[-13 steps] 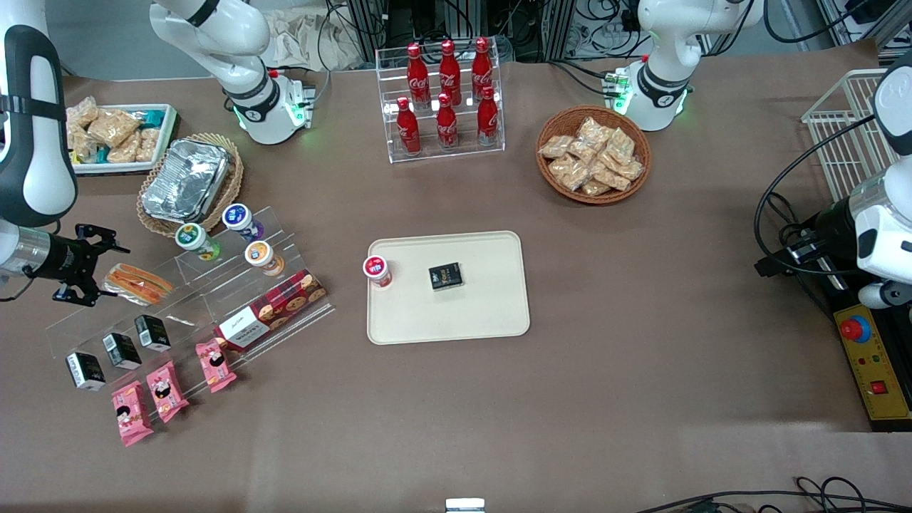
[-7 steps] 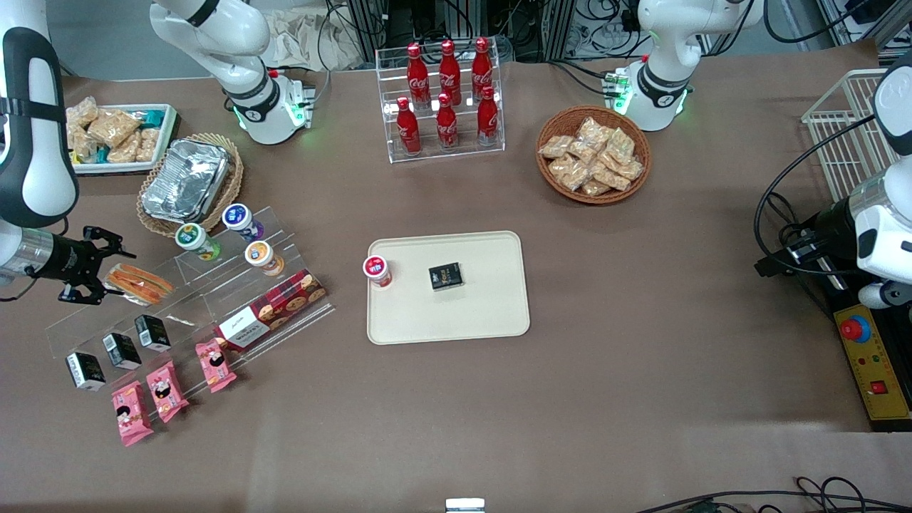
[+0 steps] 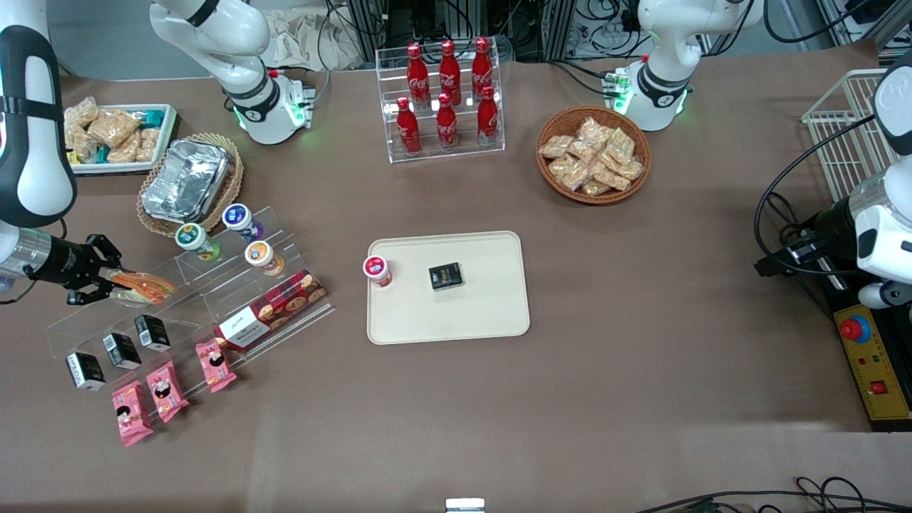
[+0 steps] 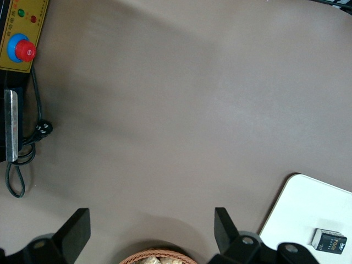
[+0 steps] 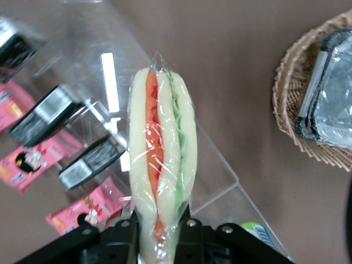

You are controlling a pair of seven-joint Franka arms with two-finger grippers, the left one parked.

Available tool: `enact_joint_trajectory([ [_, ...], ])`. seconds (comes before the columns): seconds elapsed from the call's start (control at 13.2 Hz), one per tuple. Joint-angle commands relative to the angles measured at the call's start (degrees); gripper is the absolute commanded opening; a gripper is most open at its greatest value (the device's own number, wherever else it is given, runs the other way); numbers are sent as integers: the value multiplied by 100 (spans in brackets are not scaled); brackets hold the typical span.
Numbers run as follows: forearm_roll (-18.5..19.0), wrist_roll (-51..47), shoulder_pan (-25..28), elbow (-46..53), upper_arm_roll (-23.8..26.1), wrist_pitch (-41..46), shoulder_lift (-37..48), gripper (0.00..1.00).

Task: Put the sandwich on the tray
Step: 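Close the right gripper on the sandwich and lift it, then carry the held sandwich over the cream tray with the right gripper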

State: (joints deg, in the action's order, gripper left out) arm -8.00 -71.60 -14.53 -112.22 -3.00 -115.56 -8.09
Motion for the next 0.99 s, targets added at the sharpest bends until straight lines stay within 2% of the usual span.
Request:
enact_joint_trajectory([
  [0.0, -176, 978, 11, 15, 53, -19, 246, 15],
  [0.3, -308, 3093, 187, 314, 53, 34, 387, 16],
  [0.53, -361, 3572, 222, 454, 62, 43, 501, 15],
  [0.68, -361, 4353, 319, 901, 45, 462, 440, 13],
  [0.91, -247, 4995, 625, 1272, 36, 798, 413, 13],
])
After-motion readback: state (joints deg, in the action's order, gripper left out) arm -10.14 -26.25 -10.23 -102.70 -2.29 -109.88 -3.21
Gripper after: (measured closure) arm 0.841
